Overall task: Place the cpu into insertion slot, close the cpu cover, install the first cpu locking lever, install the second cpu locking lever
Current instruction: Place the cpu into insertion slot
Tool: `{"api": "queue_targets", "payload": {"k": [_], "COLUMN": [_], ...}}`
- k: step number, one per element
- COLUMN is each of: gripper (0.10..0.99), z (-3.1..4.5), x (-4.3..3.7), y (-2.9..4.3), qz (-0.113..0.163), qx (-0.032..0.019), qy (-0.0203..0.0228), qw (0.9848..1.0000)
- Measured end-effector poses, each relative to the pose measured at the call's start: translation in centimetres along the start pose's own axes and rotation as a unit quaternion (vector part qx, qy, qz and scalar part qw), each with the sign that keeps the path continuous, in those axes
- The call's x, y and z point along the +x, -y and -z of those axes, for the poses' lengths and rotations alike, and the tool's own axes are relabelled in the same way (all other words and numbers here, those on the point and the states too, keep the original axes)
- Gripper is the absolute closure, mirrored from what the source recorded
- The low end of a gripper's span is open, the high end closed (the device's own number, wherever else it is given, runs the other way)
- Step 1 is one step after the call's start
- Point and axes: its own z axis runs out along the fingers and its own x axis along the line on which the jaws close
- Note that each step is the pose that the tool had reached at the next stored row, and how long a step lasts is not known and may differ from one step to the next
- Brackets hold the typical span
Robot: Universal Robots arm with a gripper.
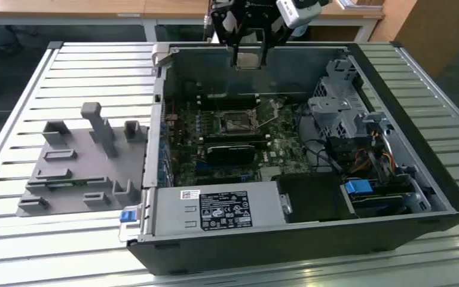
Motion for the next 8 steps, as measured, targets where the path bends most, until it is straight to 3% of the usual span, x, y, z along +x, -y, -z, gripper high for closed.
{"api": "queue_targets", "payload": {"k": [8], "gripper": [0.561], "z": [0.0], "x": [0.0], "y": [0.0], "qz": [-0.001], "qx": [0.0], "qy": [0.0], "qw": [1.0]}}
